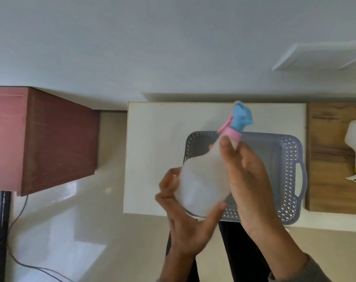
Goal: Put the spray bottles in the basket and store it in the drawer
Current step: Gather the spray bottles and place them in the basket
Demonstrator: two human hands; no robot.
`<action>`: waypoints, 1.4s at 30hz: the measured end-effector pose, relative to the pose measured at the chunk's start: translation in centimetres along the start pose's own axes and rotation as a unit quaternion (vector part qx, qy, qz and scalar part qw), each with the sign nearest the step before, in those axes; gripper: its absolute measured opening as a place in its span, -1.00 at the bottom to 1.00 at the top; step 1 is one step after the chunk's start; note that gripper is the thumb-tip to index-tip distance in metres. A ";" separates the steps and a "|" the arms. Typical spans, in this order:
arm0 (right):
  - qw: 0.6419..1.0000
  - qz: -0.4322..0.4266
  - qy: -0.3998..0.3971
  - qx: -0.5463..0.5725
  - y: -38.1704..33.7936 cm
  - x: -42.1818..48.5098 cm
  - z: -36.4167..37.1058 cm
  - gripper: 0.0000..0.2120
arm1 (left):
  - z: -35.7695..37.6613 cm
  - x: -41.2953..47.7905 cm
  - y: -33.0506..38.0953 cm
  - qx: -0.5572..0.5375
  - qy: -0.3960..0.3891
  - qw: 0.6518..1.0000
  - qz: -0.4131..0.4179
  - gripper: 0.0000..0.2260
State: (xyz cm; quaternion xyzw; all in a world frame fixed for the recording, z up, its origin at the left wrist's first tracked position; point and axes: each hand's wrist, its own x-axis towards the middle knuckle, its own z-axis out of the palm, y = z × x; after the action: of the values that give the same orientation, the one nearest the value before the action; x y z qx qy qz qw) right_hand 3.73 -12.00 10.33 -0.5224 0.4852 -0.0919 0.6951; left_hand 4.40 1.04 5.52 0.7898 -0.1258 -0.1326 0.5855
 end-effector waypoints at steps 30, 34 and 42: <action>0.936 -0.204 0.033 -0.284 10.0 5.7 -1.2 -0.73 | 6.5 6.1 -8.7 0.319 -0.188 0.924 -0.092 -0.46; 0.938 -0.201 0.040 -0.279 10.0 5.9 -0.9 -0.72 | 6.4 6.6 -8.7 0.314 -0.191 0.926 -0.091 -0.47; 0.939 -0.180 0.049 -0.288 10.5 6.1 -0.6 -0.67 | 6.1 6.9 -8.7 0.295 -0.194 0.932 -0.086 -0.50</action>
State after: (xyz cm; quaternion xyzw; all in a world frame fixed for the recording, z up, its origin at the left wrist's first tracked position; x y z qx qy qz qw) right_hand 2.43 -11.66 -1.74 -0.7738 0.4220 -0.0974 0.4623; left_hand 9.02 -4.39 -4.98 0.8937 -0.2016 -0.2900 0.2766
